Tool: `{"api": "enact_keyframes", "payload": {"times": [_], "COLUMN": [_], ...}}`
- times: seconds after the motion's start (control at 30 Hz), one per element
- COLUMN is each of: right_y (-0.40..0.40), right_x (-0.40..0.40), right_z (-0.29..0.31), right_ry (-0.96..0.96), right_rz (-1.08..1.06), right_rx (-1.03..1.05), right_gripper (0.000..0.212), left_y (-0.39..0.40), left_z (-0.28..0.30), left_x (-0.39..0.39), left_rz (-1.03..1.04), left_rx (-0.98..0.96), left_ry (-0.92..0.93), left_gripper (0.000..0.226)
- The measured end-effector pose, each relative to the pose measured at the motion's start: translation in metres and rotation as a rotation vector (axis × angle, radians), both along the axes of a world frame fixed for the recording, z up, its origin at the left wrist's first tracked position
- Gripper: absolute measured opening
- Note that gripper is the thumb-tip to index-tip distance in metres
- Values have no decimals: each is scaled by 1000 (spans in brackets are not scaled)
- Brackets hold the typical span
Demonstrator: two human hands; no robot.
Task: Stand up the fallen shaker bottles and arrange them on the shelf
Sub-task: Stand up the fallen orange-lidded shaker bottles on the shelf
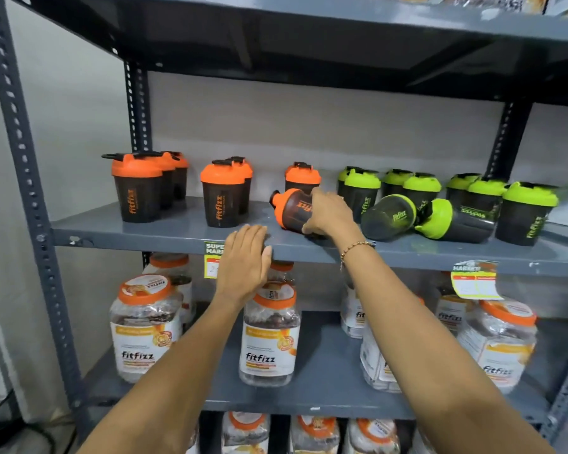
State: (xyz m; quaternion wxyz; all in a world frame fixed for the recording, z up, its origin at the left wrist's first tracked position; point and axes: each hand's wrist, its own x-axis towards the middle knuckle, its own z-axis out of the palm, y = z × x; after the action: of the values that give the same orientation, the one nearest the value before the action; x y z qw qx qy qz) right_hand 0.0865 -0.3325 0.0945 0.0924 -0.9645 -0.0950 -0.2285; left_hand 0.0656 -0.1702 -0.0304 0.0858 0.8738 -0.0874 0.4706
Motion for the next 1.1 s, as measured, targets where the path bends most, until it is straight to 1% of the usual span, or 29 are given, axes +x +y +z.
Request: {"api": "enact_keyframes", "payload": {"times": [0.1,0.17,0.27,0.4,0.53,0.73,0.83,1.1], "right_y": [-5,-8,-14,-10,4,10,10,12], "right_x": [0,1,5,9,16,23,27,26], "right_z": [5,8,5,-7,-20,-24,-27,-29], "right_ry": [13,11,22,28,-11,-22,14,52], "right_rz": [19,16,28,97,119,78,71,74], "right_rx": [11,60,254,560,754,811,849,807], "right_gripper": [73,78,84,79,82,86,86,83], "left_y": [-1,-2,0,1,3,3,4,2], "left_z": [-2,-3,-2,-4,-6,-6,-8,-7], "left_x": [1,3,5,8,10,12,12,11], "left_rz": [62,86,112,121,128,126,124,111], "left_rx": [-11,11,53,94,96,96,91,74], "left_ry": [-34,-67,-101,-139,-157,-146,-164,-163], "left_gripper": [40,39,38,37,39,39,39,40]}}
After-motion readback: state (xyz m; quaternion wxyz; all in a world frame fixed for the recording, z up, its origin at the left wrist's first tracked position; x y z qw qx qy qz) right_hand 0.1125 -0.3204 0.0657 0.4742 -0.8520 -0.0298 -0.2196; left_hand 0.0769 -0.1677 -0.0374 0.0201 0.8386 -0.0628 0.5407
